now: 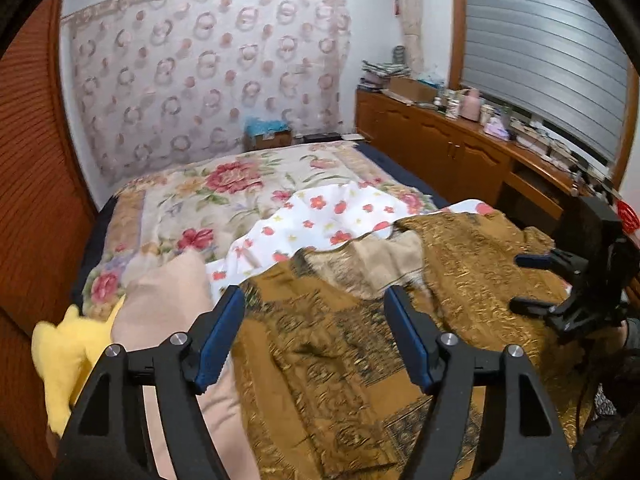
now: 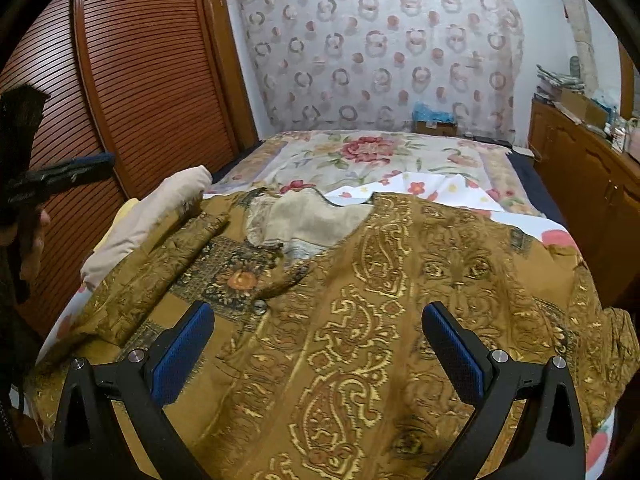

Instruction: Fold small clothes

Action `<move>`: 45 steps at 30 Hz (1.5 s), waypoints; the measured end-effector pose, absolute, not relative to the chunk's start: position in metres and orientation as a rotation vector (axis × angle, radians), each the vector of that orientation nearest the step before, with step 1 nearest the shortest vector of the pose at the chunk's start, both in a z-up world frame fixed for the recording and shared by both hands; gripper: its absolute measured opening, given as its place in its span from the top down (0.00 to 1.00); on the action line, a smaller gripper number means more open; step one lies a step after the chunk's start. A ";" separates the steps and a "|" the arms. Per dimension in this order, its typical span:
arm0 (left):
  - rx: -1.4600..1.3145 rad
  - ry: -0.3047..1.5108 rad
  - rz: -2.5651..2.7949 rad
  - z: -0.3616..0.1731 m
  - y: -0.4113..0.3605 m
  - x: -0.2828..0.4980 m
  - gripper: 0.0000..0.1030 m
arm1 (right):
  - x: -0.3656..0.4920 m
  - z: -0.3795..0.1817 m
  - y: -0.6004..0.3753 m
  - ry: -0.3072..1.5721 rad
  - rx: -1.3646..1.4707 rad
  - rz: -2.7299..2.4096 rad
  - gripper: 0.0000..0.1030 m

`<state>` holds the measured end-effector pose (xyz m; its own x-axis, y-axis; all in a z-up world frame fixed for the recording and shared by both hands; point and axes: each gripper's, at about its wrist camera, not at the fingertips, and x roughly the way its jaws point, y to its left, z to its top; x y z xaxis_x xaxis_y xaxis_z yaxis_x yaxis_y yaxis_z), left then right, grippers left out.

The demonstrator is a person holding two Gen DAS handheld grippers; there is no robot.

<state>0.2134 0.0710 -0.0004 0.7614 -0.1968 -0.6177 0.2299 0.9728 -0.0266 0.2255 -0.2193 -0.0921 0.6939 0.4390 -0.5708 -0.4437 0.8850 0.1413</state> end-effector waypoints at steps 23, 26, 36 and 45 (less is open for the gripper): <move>-0.060 0.959 -0.204 -0.109 0.066 0.190 0.57 | 0.230 -0.106 -0.222 0.671 -0.013 0.489 0.00; -0.047 0.954 -0.207 -0.108 0.061 0.189 0.69 | 0.229 -0.107 -0.229 0.676 -0.004 0.481 0.00; -0.004 0.914 -0.285 -0.089 0.038 0.194 0.94 | 0.220 -0.105 -0.251 0.678 0.019 0.445 0.00; 0.007 0.883 -0.431 -0.067 -0.009 0.209 0.93 | 0.211 -0.103 -0.280 0.692 0.034 0.384 0.00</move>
<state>0.2086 -0.0092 -0.0669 0.5553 -0.3617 -0.7489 0.3676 0.9145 -0.1691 0.2105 -0.2799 -0.1025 0.7032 0.3559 -0.6154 -0.3339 0.9296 0.1560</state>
